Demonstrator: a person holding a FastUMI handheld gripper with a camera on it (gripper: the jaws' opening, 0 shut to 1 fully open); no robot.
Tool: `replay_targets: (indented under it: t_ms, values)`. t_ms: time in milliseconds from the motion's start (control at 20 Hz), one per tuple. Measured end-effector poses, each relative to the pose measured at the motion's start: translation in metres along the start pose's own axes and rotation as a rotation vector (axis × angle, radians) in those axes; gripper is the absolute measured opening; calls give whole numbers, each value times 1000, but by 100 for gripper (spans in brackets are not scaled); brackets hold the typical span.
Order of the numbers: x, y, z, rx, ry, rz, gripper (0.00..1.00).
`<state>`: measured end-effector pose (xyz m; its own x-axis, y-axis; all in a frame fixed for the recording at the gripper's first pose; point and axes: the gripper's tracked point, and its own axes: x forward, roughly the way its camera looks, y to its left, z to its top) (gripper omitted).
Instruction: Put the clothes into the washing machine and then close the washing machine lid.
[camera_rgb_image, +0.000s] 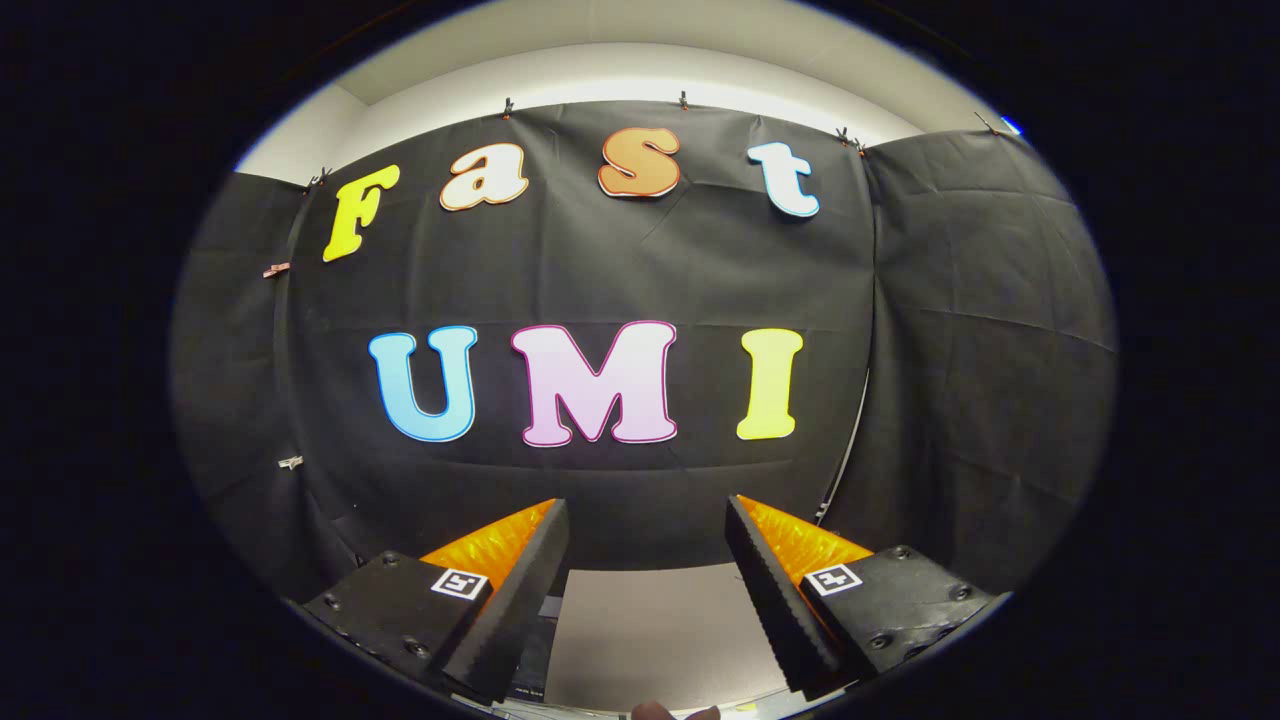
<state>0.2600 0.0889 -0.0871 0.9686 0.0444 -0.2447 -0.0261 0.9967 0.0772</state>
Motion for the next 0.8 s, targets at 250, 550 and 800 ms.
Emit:
replay_targets:
  t_ms: [250, 550, 800]
  values:
    - [-2, -4, -3, 5, 8, 2, 99]
    - [1, -5, -8, 4, 21, 2, 99]
    - [7, 4, -10, 6, 26, 12, 99]
